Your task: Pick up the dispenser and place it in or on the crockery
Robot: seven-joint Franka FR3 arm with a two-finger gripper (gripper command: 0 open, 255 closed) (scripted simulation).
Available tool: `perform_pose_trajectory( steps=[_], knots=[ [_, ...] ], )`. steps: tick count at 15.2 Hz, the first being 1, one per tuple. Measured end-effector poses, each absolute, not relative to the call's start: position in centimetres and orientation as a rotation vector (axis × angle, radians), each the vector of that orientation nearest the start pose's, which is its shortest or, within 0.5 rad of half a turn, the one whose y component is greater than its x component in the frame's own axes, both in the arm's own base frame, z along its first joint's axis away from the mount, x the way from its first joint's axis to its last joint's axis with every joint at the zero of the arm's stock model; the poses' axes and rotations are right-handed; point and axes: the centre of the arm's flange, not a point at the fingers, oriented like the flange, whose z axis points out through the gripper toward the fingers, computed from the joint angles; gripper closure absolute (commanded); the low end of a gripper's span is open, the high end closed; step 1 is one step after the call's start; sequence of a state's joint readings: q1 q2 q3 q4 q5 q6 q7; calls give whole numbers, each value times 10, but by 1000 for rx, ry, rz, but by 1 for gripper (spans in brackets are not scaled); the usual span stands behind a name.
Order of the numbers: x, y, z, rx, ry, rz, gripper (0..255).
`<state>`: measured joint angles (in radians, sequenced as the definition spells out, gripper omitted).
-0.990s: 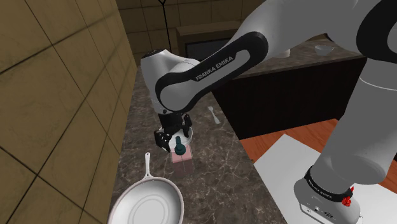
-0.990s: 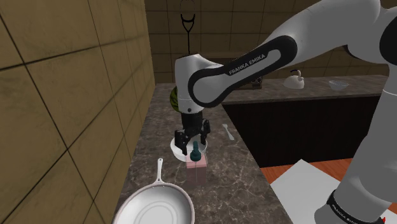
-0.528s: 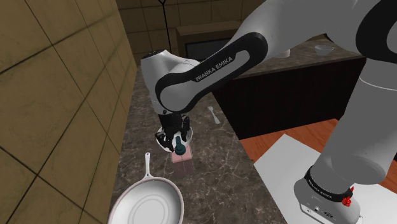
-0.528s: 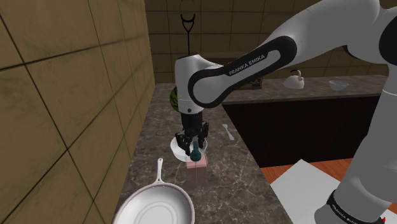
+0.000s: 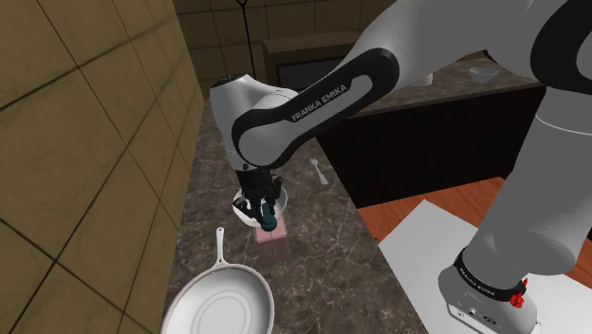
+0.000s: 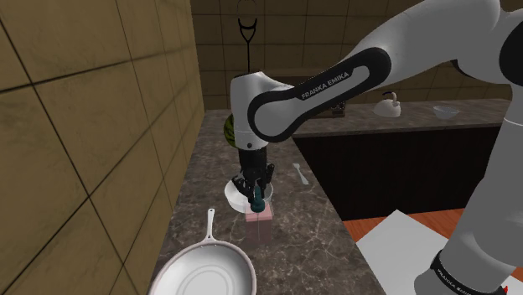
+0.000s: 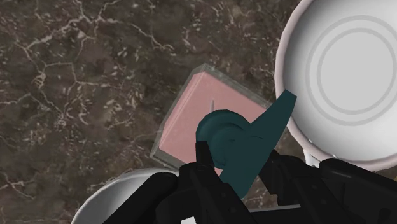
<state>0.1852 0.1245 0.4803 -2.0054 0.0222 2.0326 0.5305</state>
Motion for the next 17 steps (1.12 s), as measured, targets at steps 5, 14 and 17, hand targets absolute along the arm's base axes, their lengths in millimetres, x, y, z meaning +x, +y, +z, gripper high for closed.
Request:
perform_pose_trajectory(
  steps=[5,14,17],
  knots=[
    [448,346,411,-3114,-192,176,255],
    [449,347,458,-3114,-192,176,255],
    [448,346,475,-3114,-192,176,255]
  ],
)
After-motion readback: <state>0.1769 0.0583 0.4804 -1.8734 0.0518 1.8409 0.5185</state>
